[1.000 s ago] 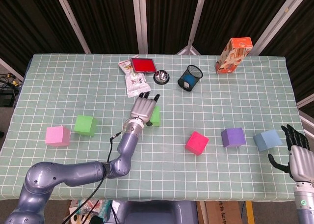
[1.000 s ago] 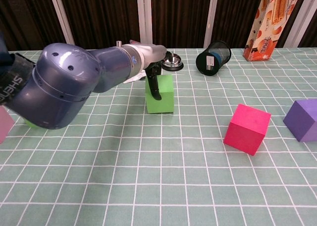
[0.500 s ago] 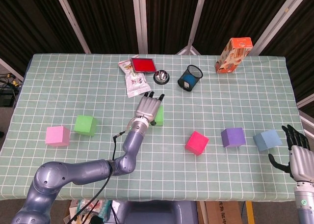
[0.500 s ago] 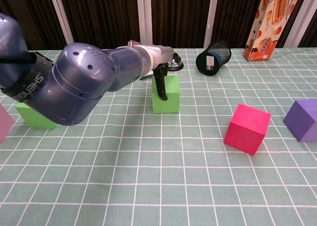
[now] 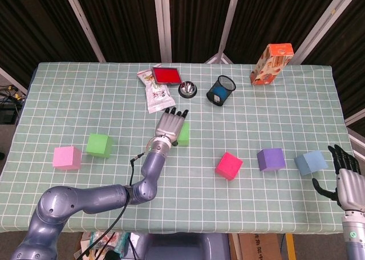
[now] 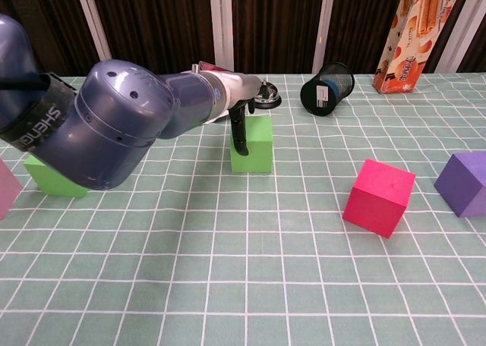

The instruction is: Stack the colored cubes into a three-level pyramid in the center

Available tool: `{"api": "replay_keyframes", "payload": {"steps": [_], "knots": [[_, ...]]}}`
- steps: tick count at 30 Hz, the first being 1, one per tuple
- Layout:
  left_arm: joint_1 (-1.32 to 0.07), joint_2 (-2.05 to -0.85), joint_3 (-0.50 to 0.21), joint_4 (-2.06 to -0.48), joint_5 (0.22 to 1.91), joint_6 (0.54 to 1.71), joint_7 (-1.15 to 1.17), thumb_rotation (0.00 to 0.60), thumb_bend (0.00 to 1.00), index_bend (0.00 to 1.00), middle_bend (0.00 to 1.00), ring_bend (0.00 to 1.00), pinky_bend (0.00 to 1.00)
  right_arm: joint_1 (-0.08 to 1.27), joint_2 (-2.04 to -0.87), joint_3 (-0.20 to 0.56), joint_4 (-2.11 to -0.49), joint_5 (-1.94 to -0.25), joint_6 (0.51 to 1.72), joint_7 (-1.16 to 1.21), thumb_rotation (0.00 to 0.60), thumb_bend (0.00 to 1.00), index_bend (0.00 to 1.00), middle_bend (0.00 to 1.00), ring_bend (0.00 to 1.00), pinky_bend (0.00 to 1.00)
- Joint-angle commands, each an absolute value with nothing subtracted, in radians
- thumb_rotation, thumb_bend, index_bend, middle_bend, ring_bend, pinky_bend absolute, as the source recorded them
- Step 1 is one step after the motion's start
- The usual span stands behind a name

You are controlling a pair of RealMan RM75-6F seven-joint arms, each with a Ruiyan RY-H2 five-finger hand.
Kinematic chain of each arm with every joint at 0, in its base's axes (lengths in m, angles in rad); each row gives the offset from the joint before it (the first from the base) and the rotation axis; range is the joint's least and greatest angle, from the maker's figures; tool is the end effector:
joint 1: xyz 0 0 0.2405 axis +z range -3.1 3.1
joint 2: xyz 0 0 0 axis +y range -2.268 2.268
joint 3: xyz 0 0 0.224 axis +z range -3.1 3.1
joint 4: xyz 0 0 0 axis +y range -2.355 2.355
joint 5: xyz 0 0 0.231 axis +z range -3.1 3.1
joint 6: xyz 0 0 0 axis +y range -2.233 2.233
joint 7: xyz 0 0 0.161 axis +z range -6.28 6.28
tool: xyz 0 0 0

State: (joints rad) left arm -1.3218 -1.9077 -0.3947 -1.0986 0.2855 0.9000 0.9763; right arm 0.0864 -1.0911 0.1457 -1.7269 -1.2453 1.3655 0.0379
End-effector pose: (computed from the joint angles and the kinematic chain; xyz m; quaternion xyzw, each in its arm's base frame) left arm 0.0259 0.4055 -0.1150 -0.7614 -0.3602 -0.2642 0.4697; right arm -0.3018 -0.2136 0.1315 0.4954 -0.4904 0.3831 0.6060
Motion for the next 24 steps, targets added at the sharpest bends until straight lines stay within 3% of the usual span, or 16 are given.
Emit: {"api": "replay_keyframes", "payload": {"steps": [1,7,17,20,21,24], "knots": [[-1.320,-1.903,-0.391,-1.106,0.284,0.900,0.974,0.600,0.20,0.05,0.08,0.04,0.09,0.087,-1.092,0.146,-1.726,-1.245,1.366,0.037,0.600,0.34,0.00,0.00,0.00,0.00],[-1.298,-1.857,-0.391,-1.191,0.317,0.925,0.935,0.600,0.19,0.03,0.03,0.02,0.06,0.087,-1.090,0.143,-1.724,-1.247,1.364,0.034,0.600,0.34,0.00,0.00,0.00,0.00],[-1.109,-1.622,-0.346,-1.595,0.520,1.120,0.767,0.600,0.18,0.02,0.02,0.01,0.05,0.085,-1.079,0.148,-1.724,-1.224,1.360,0.028,0.600,0.34,0.00,0.00,0.00,0.00],[-1.015,-1.541,-0.294,-1.704,0.613,1.186,0.695,0.600,0.18,0.02,0.02,0.00,0.05,0.086,-1.081,0.151,-1.721,-1.215,1.363,0.008,0.600,0.34,0.00,0.00,0.00,0.00],[-0.936,-1.484,-0.238,-1.765,0.682,1.258,0.656,0.600,0.18,0.02,0.02,0.00,0.05,0.087,-1.084,0.154,-1.718,-1.209,1.369,-0.006,0.600,0.34,0.00,0.00,0.00,0.00],[-0.850,-1.422,-0.163,-1.822,0.808,1.321,0.589,0.600,0.17,0.02,0.02,0.01,0.05,0.088,-1.090,0.158,-1.716,-1.203,1.377,-0.022,0.600,0.34,0.00,0.00,0.00,0.00]]}}
